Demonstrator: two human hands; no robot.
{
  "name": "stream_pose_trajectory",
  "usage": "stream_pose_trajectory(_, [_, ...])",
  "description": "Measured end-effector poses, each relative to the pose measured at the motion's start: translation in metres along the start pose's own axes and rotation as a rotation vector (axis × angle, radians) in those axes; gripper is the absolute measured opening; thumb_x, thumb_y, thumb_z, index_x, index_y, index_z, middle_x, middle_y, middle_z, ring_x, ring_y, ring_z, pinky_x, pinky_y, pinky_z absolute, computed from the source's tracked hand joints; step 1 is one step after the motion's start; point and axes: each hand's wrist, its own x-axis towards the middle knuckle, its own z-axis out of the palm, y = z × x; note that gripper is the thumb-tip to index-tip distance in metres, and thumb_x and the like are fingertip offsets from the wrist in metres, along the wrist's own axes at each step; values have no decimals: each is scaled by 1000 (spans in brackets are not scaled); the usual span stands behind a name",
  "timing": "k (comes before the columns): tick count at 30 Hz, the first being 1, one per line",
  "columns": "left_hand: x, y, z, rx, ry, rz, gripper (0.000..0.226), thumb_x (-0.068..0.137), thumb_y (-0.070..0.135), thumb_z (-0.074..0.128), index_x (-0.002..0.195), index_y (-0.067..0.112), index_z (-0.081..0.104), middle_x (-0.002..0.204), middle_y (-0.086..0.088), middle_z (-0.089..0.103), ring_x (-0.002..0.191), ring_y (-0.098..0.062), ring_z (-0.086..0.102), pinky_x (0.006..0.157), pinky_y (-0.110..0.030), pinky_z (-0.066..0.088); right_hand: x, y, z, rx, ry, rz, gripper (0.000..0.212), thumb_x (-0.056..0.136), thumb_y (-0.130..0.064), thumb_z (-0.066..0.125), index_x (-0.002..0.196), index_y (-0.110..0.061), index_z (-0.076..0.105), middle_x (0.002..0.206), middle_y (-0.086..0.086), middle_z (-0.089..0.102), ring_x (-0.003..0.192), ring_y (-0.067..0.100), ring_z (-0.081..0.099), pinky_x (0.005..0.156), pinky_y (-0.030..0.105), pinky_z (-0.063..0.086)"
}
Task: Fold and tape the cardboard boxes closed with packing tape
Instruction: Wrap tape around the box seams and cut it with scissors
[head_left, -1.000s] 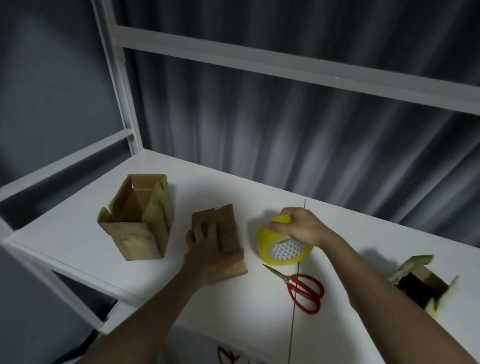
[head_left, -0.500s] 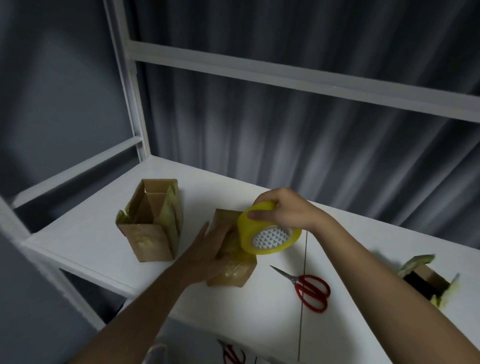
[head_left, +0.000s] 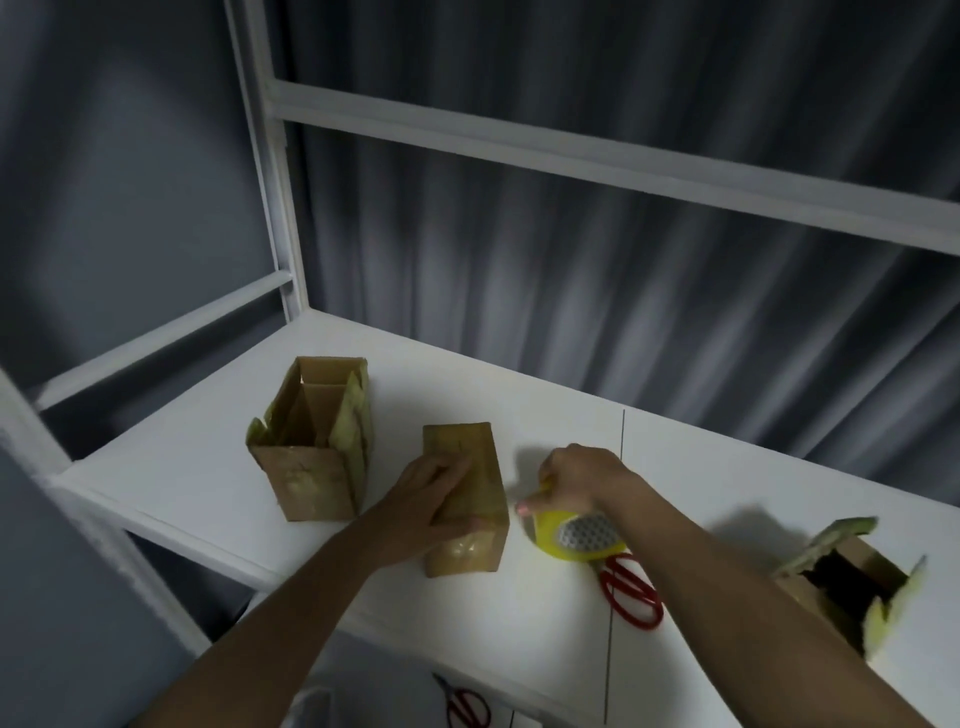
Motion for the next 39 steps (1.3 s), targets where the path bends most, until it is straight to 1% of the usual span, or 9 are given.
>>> stream_pose_trajectory(4, [-1,26,-3,285,13,-47,65,88,68,24,145,38,18,151,1,10,142,-25,13,113,-56,15,9,-17,2,-180,-4,-39,69,73,-79,50,103,-19,67,102,1,64,97,23,60,74,30,42])
stream_pose_trajectory(7, [5,55,17,275,155,-221,80,83,74,31,143,23,19,150,-7,12,140,-29,14,107,-54,27,2,-10,8,-107,88,-45,69,73,-78,51,122,-30,59,119,-1,58,112,24,52,88,34,41])
stream_pose_trajectory(10, [11,55,31,344,277,-223,85,78,75,42,141,20,24,149,-9,17,138,-29,16,98,-44,41,-11,16,21,295,193,8,56,76,-66,59,126,-39,55,128,-6,53,120,18,47,96,32,39])
stream_pose_trajectory(13, [13,44,29,298,299,-177,78,80,68,48,139,22,25,147,-4,18,138,-26,17,92,-39,47,-28,45,26,906,117,91,38,76,-52,73,106,-29,65,107,-5,66,96,10,64,83,25,51])
stream_pose_trajectory(17, [19,34,20,215,294,-129,91,63,78,31,137,26,29,144,0,20,132,-24,26,88,-40,49,-40,60,30,1094,120,39,30,76,-43,75,79,-16,64,78,-1,68,72,9,67,75,26,54])
stream_pose_trajectory(21, [30,24,11,73,332,-51,83,66,77,35,136,31,32,144,5,19,131,-23,29,92,-38,48,-29,76,16,812,305,124,48,71,-71,64,80,-23,65,79,-6,67,80,14,65,80,35,51])
stream_pose_trajectory(24, [39,22,10,-45,338,-32,75,73,69,51,137,34,32,146,9,16,132,-21,25,96,-40,43,-28,80,6,445,290,132,42,84,-66,48,92,-28,61,90,-3,65,90,19,61,81,31,48])
stream_pose_trajectory(33, [70,24,-1,369,183,115,94,64,81,24,143,32,30,152,4,20,141,-26,16,108,-48,32,-30,105,30,665,177,156,26,91,-51,53,99,-28,61,98,-2,64,92,17,61,81,28,49])
stream_pose_trajectory(39, [84,39,3,360,54,-154,124,60,91,40,148,26,-17,153,-9,-29,140,-35,-27,111,-62,1,-35,116,51,654,332,61,32,76,-57,58,84,-25,58,83,-5,58,85,22,54,70,23,38])
